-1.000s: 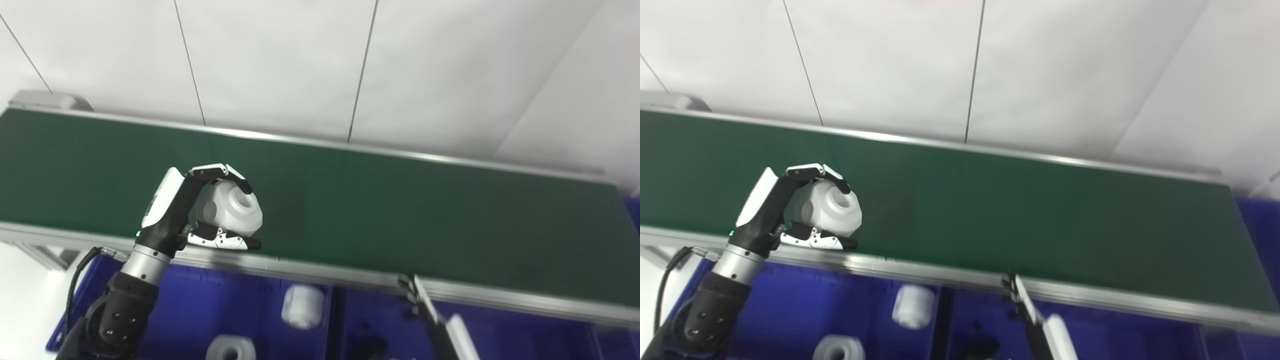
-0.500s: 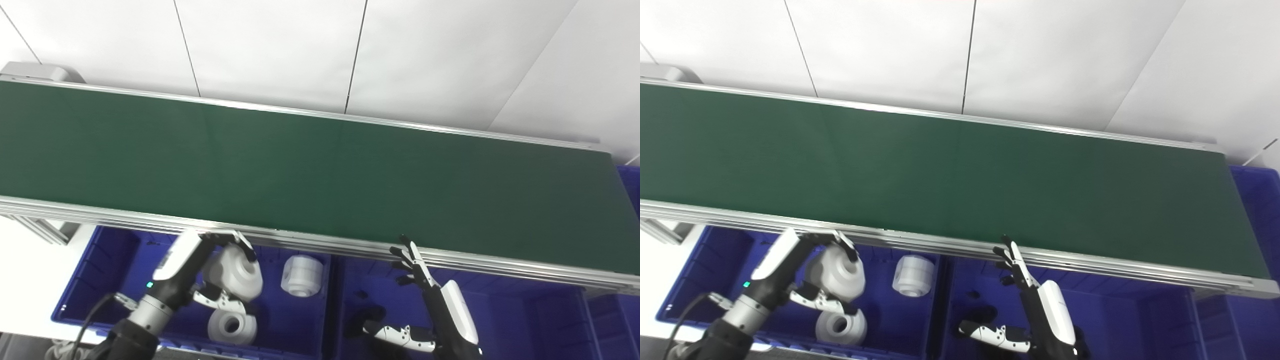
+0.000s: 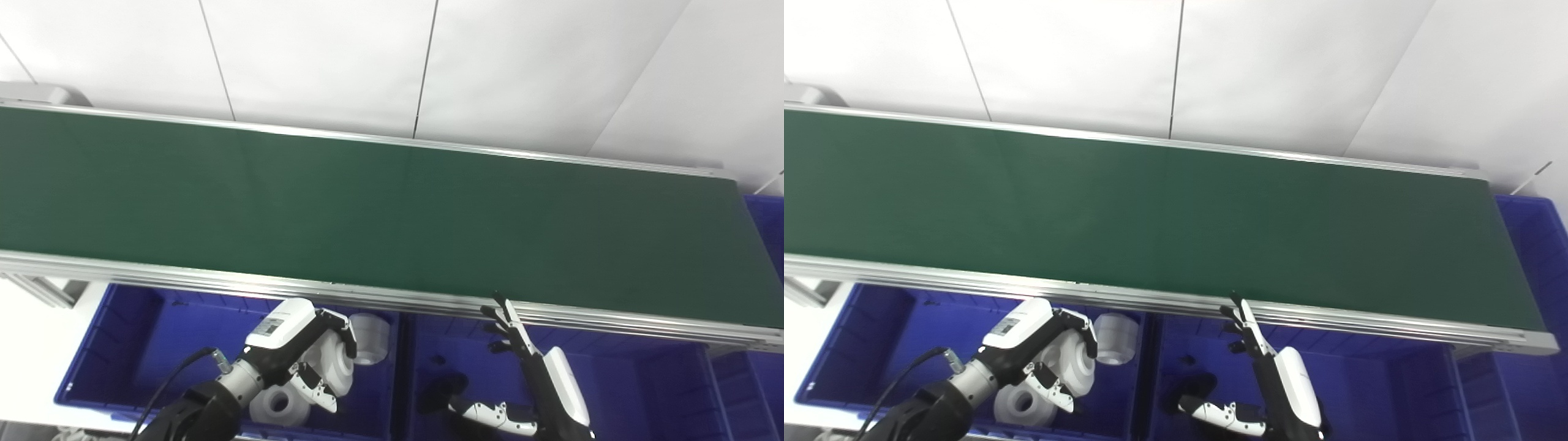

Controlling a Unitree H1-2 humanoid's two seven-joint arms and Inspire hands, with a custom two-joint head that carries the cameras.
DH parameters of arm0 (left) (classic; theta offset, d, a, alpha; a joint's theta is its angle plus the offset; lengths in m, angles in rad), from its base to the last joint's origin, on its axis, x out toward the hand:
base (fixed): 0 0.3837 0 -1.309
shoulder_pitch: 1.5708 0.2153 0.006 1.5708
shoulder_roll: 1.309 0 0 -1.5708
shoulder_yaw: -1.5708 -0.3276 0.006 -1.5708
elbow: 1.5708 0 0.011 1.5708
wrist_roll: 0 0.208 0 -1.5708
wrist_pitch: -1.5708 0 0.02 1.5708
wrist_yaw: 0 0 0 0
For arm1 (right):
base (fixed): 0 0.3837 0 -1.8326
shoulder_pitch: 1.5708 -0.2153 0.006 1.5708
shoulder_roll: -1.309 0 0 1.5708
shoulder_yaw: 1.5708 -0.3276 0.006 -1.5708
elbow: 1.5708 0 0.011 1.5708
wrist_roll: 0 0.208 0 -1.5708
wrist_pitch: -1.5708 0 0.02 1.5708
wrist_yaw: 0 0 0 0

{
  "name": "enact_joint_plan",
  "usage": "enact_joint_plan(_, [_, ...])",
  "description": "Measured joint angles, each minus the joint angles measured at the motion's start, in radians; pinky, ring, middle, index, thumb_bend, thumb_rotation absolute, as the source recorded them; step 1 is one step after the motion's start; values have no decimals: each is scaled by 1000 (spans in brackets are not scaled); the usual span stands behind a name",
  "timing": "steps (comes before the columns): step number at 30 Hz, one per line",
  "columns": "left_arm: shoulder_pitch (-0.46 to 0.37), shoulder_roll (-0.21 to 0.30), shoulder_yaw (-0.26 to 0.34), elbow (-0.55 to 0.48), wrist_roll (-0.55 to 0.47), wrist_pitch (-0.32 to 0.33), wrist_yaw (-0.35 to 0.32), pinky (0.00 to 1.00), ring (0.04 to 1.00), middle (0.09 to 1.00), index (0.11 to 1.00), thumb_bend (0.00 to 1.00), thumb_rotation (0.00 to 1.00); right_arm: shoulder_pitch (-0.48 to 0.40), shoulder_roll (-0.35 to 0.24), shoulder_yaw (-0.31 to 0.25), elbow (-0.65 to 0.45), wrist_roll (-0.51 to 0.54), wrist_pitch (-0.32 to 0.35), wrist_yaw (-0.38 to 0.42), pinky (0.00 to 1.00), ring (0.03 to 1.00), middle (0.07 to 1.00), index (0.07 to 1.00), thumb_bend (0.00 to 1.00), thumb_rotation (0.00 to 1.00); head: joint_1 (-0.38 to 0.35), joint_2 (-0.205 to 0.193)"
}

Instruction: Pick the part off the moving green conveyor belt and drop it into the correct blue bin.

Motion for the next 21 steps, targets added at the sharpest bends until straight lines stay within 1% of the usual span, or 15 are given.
enact_joint_plan(1, [-2,1,-8,-1,26,27,-10,804,798,787,499,503,73,1,0,-1,0,1,0,6,684,821,899,1000,823,511,-5,0])
enact_joint_plan(2, [-2,1,-13,-2,46,43,-16,860,840,844,646,578,214,0,0,-1,0,1,0,10,685,821,901,1000,822,510,-21,-2])
enact_joint_plan(3, [-2,2,-16,-3,60,53,-16,868,848,857,681,600,251,-1,1,-2,0,1,0,11,686,822,902,1000,822,509,-21,-2])
enact_joint_plan(4, [-1,2,-18,-15,76,71,-17,884,863,883,750,644,322,-1,2,-4,-1,1,0,12,687,823,903,1000,821,508,-40,-2])
enact_joint_plan(5, [0,2,-17,-27,79,81,-17,890,874,905,795,683,375,-1,4,-5,-2,0,0,14,687,825,902,1000,820,510,-47,3])
enact_joint_plan(7, [0,3,-16,-46,78,93,-17,897,895,941,851,741,440,-1,7,-5,-5,-2,0,17,686,832,908,1000,818,506,-54,6])
enact_joint_plan(9, [8,1,-12,-55,46,93,-17,893,927,982,894,798,462,1,13,-6,-15,-1,8,18,682,831,917,1000,822,493,-80,14])
enact_joint_plan(10, [17,0,-8,-64,13,90,-17,868,939,993,915,822,476,3,17,-9,-25,-1,17,19,677,827,918,1000,826,502,-80,14])
enact_joint_plan(12, [35,-3,-1,-76,-59,71,-16,865,961,999,942,865,494,7,27,-18,-35,-1,23,17,661,819,916,1000,825,508,-94,15])
enact_joint_plan(14, [58,-8,3,-91,-153,57,-17,879,969,1000,946,875,492,7,34,-24,-35,-3,29,17,655,814,913,1000,822,506,-104,14])
enact_joint_plan(16, [81,-17,11,-92,-276,20,-19,906,982,1000,943,886,473,7,37,-25,-35,-8,29,17,643,806,915,1000,820,508,-104,14])
enact_joint_plan(17, [91,-26,16,-91,-337,3,-19,920,984,996,944,890,470,7,38,-25,-35,-9,29,17,647,809,916,1000,822,505,-123,17])
enact_joint_plan(19, [110,-45,26,-91,-444,-21,-24,928,980,991,946,891,449,10,39,-27,-39,-8,31,18,658,816,918,1000,821,503,-124,17])
enact_joint_plan(20, [118,-55,27,-91,-502,-27,-33,932,979,989,948,888,434,12,39,-27,-42,-7,32,19,663,820,919,1000,822,505,-129,29])
enact_joint_plan(21, [124,-62,27,-91,-544,-42,-41,936,978,987,955,882,435,12,39,-28,-46,-7,34,23,671,826,921,1000,821,507,-129,29])
